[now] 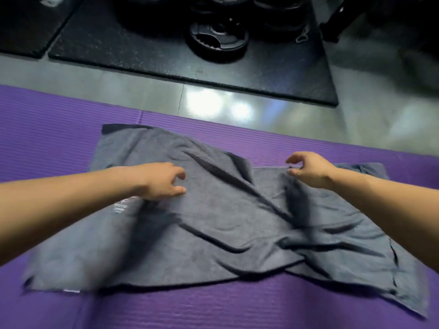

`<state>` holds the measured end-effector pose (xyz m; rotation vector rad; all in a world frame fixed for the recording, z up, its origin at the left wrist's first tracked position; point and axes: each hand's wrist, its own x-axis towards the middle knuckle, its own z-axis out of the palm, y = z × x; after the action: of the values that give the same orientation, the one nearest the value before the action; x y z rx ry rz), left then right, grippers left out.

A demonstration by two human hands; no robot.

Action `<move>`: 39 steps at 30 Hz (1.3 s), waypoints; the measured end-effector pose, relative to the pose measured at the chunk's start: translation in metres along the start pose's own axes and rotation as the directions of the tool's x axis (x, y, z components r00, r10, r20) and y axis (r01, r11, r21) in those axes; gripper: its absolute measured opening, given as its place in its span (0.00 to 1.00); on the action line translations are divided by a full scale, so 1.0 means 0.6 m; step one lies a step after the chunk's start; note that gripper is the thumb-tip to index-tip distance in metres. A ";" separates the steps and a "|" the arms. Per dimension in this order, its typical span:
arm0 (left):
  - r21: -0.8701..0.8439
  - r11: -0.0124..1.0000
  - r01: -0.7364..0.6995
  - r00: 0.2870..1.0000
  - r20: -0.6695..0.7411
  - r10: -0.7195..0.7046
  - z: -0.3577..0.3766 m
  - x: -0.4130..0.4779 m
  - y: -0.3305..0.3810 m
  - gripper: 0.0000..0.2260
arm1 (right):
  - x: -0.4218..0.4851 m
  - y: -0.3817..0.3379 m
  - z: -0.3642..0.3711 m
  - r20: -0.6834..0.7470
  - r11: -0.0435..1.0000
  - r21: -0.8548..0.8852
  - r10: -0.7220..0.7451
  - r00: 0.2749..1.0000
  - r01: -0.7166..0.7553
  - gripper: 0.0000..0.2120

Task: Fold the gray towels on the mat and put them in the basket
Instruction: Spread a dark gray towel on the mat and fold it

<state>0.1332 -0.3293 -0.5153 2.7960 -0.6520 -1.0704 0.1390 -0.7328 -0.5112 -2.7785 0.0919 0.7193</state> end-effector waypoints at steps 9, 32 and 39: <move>-0.230 0.973 -0.030 0.955 -0.294 -0.040 -0.062 0.113 0.172 0.17 | 0.053 0.119 0.015 -0.025 0.988 0.115 -0.101 0.995 0.103 0.08; -0.199 0.943 0.267 0.927 -0.214 -0.308 0.074 0.264 0.486 0.42 | 0.010 0.470 -0.009 -0.397 0.775 0.523 0.591 0.702 -0.356 0.27; -0.224 0.930 0.292 0.921 -0.195 -0.336 0.081 0.270 0.486 0.44 | 0.025 0.528 -0.021 -0.328 0.697 0.611 0.654 0.682 -0.375 0.16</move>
<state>0.1044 -0.6571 -0.5885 2.8504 -0.0673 -0.7758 0.1173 -1.0409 -0.5847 -2.3213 1.0926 -0.0281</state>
